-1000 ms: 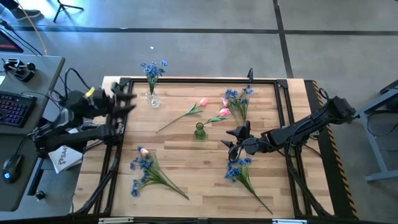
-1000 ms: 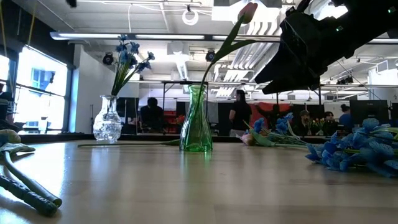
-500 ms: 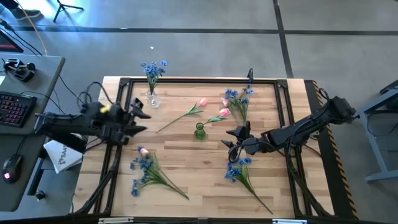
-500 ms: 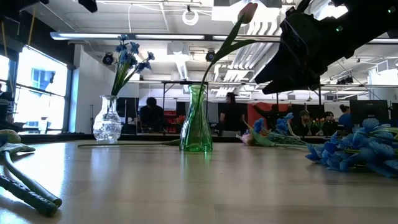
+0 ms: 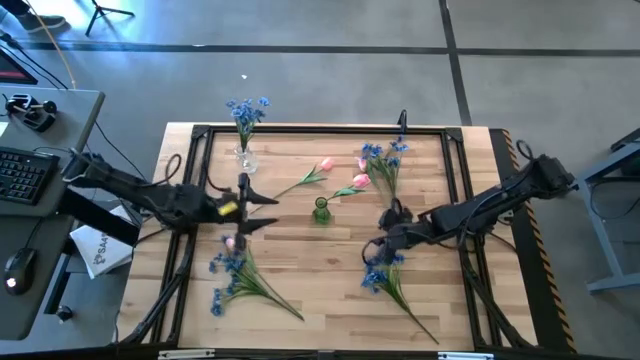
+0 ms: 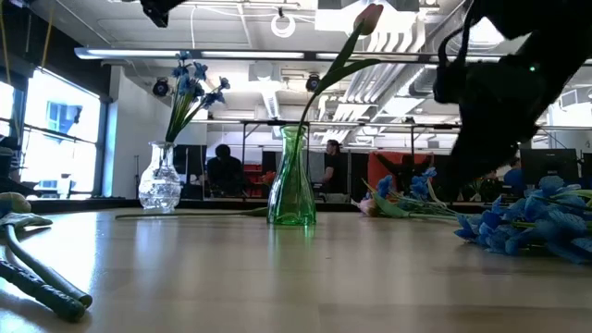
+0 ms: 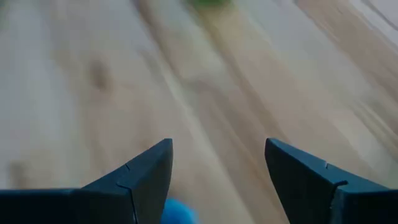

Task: Sort flowers into vase by color
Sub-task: Put the pink tulip into the green vase

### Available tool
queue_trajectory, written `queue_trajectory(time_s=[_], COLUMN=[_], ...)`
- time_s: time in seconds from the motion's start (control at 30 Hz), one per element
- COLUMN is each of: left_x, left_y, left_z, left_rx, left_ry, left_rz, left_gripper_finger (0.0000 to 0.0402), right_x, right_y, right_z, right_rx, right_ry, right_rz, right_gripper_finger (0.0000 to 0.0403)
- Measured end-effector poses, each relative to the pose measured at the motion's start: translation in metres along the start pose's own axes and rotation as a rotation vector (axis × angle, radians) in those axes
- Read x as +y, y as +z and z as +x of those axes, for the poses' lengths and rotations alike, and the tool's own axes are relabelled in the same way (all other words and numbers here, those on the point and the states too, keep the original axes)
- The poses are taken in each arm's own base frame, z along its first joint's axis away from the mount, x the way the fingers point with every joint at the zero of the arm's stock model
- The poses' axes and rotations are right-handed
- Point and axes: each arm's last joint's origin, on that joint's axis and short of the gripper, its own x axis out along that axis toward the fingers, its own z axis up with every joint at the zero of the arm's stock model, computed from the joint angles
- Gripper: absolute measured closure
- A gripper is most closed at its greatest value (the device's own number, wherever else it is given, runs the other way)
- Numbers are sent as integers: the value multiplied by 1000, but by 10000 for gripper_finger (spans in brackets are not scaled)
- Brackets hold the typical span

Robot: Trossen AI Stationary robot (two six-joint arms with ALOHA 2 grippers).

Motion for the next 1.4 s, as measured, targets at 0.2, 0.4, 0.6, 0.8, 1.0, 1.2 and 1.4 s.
queue_trajectory(time_s=[0.2,0.4,0.6,0.8,1.0,1.2,1.4], left_x=[-11,-16,-17,-12,-10,-14,-14], left_y=[-1,-24,-43,-54,-62,-64,-65], left_z=[23,33,34,44,54,63,62], left_rx=[255,480,588,594,603,578,585], left_ry=[218,304,340,417,423,397,394], left_rz=[86,110,81,93,110,139,145], left_gripper_finger=[211,211,211,211,211,211,211], right_x=[-35,-54,-80,-99,-102,-100,-93], right_y=[8,33,44,45,44,43,36], right_z=[-5,10,32,50,61,59,35], right_rx=[114,8,-6,11,32,46,78], right_ry=[-222,-261,-377,-476,-457,-436,-448], right_rz=[178,140,177,211,223,236,252], right_gripper_finger=[151,151,151,151,198,330,383])
